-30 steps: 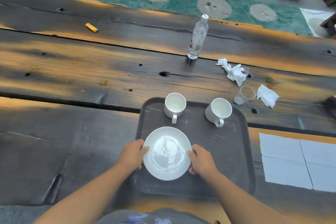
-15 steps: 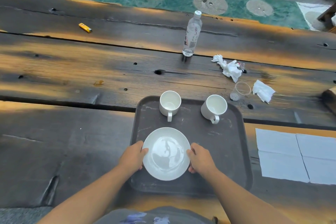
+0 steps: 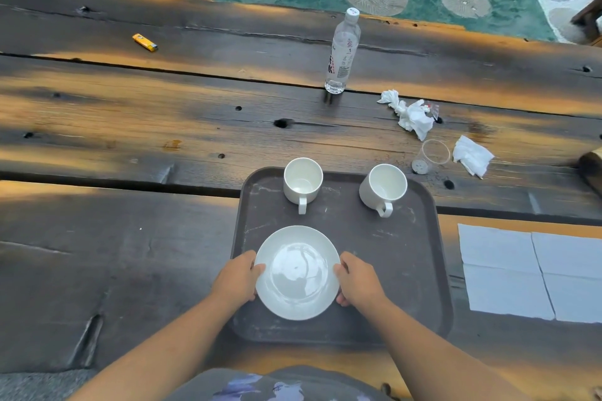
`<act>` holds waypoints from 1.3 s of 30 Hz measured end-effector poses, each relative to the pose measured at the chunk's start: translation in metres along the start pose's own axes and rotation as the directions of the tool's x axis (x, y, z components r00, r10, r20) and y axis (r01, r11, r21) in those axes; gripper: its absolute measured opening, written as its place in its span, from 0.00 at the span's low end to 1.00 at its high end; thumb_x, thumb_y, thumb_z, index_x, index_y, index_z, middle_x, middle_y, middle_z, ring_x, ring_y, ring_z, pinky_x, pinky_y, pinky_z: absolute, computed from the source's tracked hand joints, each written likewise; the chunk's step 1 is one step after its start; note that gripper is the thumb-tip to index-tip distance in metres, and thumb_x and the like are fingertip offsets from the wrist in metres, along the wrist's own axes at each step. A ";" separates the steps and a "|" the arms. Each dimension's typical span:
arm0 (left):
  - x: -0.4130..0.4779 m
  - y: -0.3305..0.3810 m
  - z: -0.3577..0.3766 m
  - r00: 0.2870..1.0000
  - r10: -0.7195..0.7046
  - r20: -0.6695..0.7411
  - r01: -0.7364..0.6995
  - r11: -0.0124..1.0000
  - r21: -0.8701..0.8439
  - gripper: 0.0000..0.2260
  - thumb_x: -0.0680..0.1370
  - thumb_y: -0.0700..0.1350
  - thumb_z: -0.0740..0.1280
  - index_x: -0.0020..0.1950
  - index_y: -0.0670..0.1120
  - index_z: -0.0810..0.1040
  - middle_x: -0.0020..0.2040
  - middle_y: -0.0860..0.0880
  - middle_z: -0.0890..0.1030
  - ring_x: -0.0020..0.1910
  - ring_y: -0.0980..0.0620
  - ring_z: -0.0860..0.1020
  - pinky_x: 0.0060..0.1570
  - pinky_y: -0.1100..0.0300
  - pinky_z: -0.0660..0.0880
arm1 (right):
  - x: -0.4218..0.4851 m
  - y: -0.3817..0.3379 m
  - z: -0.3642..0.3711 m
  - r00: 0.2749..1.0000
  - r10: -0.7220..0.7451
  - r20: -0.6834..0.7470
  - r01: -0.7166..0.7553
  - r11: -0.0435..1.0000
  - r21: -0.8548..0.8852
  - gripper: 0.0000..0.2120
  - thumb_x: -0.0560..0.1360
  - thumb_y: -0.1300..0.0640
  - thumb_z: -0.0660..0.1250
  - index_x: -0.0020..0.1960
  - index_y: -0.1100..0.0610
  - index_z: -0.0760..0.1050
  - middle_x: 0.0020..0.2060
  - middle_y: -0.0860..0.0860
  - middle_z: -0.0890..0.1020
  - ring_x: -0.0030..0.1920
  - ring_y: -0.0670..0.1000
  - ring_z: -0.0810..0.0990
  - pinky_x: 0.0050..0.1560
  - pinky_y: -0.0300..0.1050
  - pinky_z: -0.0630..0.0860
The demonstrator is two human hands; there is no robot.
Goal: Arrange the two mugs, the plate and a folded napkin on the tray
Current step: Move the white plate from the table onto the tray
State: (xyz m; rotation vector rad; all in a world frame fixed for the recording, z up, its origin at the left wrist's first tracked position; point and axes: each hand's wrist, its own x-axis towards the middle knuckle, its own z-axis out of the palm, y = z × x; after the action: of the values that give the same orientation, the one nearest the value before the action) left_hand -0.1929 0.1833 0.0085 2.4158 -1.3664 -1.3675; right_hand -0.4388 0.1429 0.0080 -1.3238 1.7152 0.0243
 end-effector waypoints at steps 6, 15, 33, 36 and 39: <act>0.002 0.000 0.002 1.000 -0.008 -0.008 0.009 1.000 0.024 0.10 0.84 0.48 0.61 0.48 0.43 0.72 0.40 0.44 0.83 0.37 0.43 0.85 0.44 0.46 0.84 | 0.003 -0.001 -0.001 1.000 0.013 0.022 -0.013 1.000 -0.013 0.11 0.82 0.57 0.55 0.41 0.56 0.64 0.36 0.61 0.83 0.24 0.51 0.80 0.33 0.46 0.82; 0.007 -0.002 0.004 1.000 -0.005 0.000 0.005 0.998 0.065 0.09 0.84 0.49 0.61 0.49 0.45 0.72 0.41 0.45 0.83 0.36 0.45 0.85 0.45 0.46 0.84 | 0.005 0.000 -0.002 0.999 0.015 0.028 -0.015 1.000 -0.001 0.09 0.82 0.58 0.55 0.43 0.56 0.65 0.37 0.63 0.85 0.25 0.52 0.82 0.35 0.46 0.82; 0.000 0.001 -0.018 0.992 0.111 -0.059 -0.102 0.986 0.130 0.07 0.79 0.43 0.64 0.55 0.43 0.72 0.48 0.46 0.79 0.48 0.43 0.79 0.46 0.53 0.75 | -0.004 -0.002 -0.022 0.998 -0.067 -0.022 0.061 0.978 -0.201 0.09 0.77 0.51 0.65 0.53 0.56 0.73 0.48 0.51 0.82 0.50 0.56 0.81 0.49 0.50 0.78; -0.001 0.010 -0.023 0.985 0.161 -0.066 -0.147 0.974 0.171 0.06 0.79 0.42 0.64 0.54 0.44 0.72 0.51 0.45 0.79 0.50 0.44 0.78 0.48 0.54 0.75 | -0.007 -0.007 -0.026 0.993 -0.121 -0.016 0.111 0.950 -0.291 0.13 0.78 0.50 0.66 0.59 0.55 0.72 0.53 0.51 0.80 0.53 0.54 0.79 0.50 0.48 0.76; -0.002 0.016 -0.027 0.975 0.215 -0.046 -0.198 0.950 0.243 0.06 0.79 0.43 0.65 0.54 0.44 0.72 0.52 0.45 0.78 0.51 0.45 0.78 0.50 0.53 0.76 | -0.010 -0.011 -0.027 0.987 -0.157 -0.023 0.140 0.931 -0.336 0.17 0.78 0.50 0.67 0.63 0.55 0.70 0.57 0.52 0.77 0.55 0.55 0.78 0.50 0.47 0.74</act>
State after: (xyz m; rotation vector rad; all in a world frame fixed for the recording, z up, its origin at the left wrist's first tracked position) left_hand -0.1855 0.1654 0.0330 2.3438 -1.7971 -1.1141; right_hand -0.4480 0.1317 0.0352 -1.7145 1.6981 0.2054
